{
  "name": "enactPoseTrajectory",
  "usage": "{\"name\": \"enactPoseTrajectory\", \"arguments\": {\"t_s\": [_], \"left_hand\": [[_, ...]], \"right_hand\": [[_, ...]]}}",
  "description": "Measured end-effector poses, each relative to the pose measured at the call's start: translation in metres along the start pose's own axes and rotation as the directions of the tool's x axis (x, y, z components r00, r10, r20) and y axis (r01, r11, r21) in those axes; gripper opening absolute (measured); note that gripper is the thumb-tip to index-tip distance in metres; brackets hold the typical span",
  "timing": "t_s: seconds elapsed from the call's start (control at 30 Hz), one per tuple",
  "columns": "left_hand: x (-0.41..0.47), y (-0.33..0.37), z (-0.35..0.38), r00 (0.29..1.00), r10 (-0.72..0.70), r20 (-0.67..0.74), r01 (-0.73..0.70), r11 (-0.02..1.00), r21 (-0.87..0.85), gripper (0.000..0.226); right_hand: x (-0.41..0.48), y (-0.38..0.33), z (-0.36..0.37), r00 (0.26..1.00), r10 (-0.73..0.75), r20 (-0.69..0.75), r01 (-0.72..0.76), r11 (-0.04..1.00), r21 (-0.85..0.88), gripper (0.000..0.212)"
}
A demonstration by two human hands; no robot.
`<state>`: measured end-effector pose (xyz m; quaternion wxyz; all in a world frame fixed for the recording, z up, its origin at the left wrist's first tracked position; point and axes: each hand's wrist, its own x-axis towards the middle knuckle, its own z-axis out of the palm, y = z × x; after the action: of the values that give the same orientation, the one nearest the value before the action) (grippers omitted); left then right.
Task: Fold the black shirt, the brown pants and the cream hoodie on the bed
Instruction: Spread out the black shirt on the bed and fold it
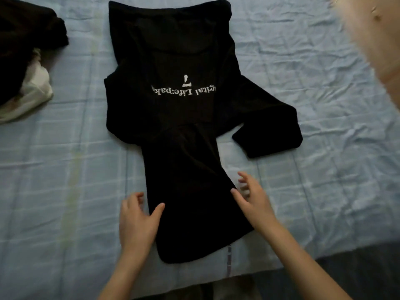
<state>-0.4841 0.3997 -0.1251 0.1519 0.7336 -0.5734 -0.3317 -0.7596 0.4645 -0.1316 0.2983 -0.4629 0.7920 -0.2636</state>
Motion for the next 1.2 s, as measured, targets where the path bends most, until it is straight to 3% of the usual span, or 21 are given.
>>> {"name": "enactPoseTrajectory", "arguments": {"t_s": [0.07,0.13,0.23,0.37,0.6,0.73,0.83,0.93,1.0,1.1,1.13,1.2], "left_hand": [[0.013,0.027,0.002,0.967,0.248,-0.055,-0.242,0.966,0.091,0.058],[0.025,0.062,0.015,0.889,0.457,-0.036,-0.449,0.883,0.136,0.06],[0.043,0.123,0.053,0.783,0.618,0.072,-0.622,0.775,0.109,0.056],[0.062,0.198,0.115,0.706,0.689,0.16,-0.703,0.71,0.047,0.055],[0.093,0.286,0.201,0.676,0.711,0.195,-0.735,0.668,0.112,0.064],[0.12,0.312,0.225,0.634,0.735,0.24,-0.771,0.582,0.258,0.066],[0.136,0.319,0.231,0.645,0.697,0.313,-0.763,0.566,0.311,0.057],[0.142,0.321,0.229,0.661,0.679,0.318,-0.748,0.631,0.208,0.049],[0.14,0.319,0.224,0.664,0.697,0.271,-0.743,0.655,0.135,0.051],[0.138,0.308,0.219,0.647,0.715,0.267,-0.76,0.634,0.143,0.054],[0.138,0.305,0.218,0.641,0.708,0.296,-0.763,0.628,0.153,0.053],[0.135,0.3,0.218,0.624,0.684,0.378,-0.773,0.611,0.171,0.056]], "right_hand": [[0.025,0.002,-0.019,0.982,-0.147,-0.115,0.13,0.981,-0.146,0.051],[0.05,0.009,-0.039,0.955,-0.187,-0.23,0.14,0.968,-0.206,0.048],[0.09,0.028,-0.067,0.91,0.046,-0.413,-0.079,0.995,-0.062,0.046],[0.133,0.058,-0.097,0.779,0.354,-0.518,-0.343,0.931,0.121,0.065],[0.184,0.085,-0.117,0.847,0.421,-0.325,-0.359,0.903,0.235,0.09],[0.196,0.094,-0.138,0.897,0.297,-0.328,-0.237,0.948,0.21,0.057],[0.212,0.096,-0.178,0.905,0.234,-0.356,-0.164,0.962,0.217,0.041],[0.228,0.096,-0.22,0.929,0.101,-0.356,-0.062,0.991,0.117,0.035],[0.235,0.094,-0.247,0.918,-0.081,-0.389,0.079,0.997,-0.023,0.033],[0.238,0.096,-0.274,0.786,-0.487,-0.38,0.368,0.864,-0.344,0.033],[0.235,0.101,-0.274,0.757,-0.554,-0.345,0.419,0.818,-0.394,0.034],[0.224,0.113,-0.263,0.831,-0.507,-0.228,0.41,0.836,-0.365,0.042]]}}
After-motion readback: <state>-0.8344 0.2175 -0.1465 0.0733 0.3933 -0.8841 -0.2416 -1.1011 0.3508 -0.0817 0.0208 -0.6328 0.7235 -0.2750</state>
